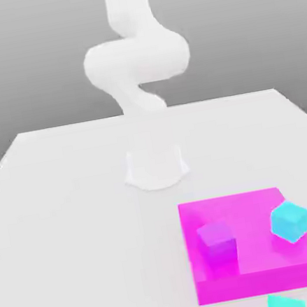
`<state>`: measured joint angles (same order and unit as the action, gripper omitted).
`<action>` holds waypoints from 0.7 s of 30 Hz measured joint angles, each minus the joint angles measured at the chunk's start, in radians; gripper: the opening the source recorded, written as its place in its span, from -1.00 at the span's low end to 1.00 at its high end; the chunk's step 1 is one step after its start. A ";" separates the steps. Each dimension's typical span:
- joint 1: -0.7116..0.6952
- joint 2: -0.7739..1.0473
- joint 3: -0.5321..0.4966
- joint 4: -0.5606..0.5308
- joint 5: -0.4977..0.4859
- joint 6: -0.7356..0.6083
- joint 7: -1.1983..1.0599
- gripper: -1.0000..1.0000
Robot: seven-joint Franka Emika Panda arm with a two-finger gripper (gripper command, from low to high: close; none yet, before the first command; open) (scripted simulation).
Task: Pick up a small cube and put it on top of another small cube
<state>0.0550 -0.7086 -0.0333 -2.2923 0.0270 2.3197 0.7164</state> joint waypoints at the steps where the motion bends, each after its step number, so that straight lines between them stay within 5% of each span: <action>1: 0.024 0.039 -0.014 0.003 0.011 0.009 -0.035 0.00; 21: 0.280 0.764 -0.084 0.064 0.200 0.168 -0.683 0.00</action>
<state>0.3348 0.0559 -0.1177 -2.2288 0.2268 2.4878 0.0335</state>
